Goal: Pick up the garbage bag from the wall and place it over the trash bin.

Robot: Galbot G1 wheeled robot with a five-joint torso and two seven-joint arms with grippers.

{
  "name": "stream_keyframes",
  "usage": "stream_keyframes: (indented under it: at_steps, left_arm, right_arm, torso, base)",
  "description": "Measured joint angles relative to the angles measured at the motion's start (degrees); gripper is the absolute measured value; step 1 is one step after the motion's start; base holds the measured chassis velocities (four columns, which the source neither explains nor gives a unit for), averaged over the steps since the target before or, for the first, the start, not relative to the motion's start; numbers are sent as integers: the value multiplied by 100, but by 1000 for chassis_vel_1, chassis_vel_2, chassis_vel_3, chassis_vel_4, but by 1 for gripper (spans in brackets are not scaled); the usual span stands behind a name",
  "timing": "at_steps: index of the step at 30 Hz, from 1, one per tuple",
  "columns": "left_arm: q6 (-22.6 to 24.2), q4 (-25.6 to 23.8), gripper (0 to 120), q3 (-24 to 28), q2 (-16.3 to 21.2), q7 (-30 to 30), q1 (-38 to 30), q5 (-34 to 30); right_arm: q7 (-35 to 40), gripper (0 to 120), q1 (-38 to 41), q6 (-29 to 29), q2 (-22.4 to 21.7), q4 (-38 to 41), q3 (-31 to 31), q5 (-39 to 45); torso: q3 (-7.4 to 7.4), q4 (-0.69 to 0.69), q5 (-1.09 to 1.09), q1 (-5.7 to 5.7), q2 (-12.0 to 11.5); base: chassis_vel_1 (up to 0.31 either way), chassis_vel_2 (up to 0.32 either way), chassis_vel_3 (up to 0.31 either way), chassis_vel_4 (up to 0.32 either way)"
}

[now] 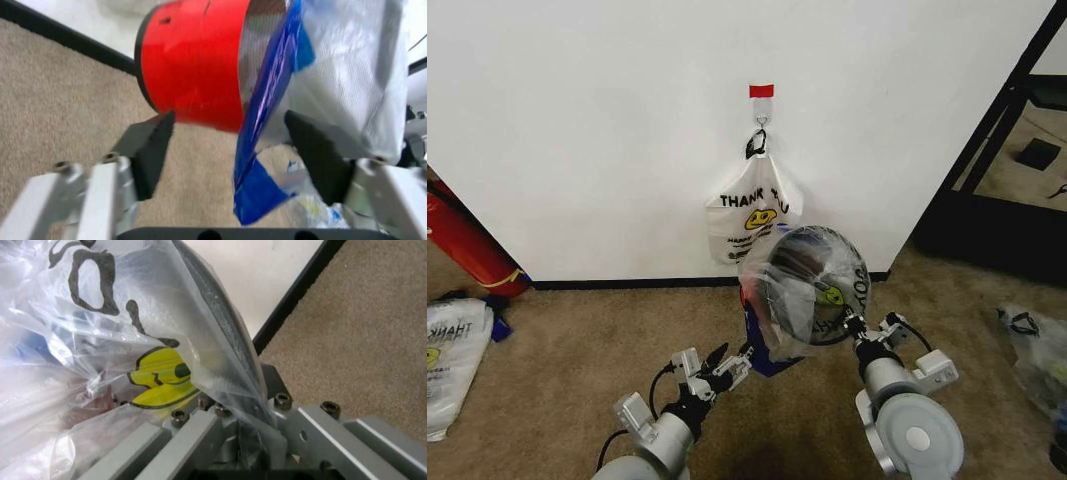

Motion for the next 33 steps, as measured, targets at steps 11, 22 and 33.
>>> stream_keyframes:
  at_steps: [11,22,33]
  left_arm:
    - [130,26,28,73,-130,31,-114,66]
    - [83,139,0,86,-280,-53,-191,104]
    - [-88,438,0,73,-591,-294,-598,180]
  right_arm:
    - [32,0,-60,-38,104,79,-64,-76]
    - [32,0,-221,-60,150,297,-71,-101]
    - [-13,0,-424,-77,221,416,-166,-226]
  torso:
    - [0,0,0,0,0]
    - [0,0,0,0,0]
    - [0,0,0,0,0]
  base:
    - [0,0,0,0]
    - [0,0,0,0]
    - [0,0,0,0]
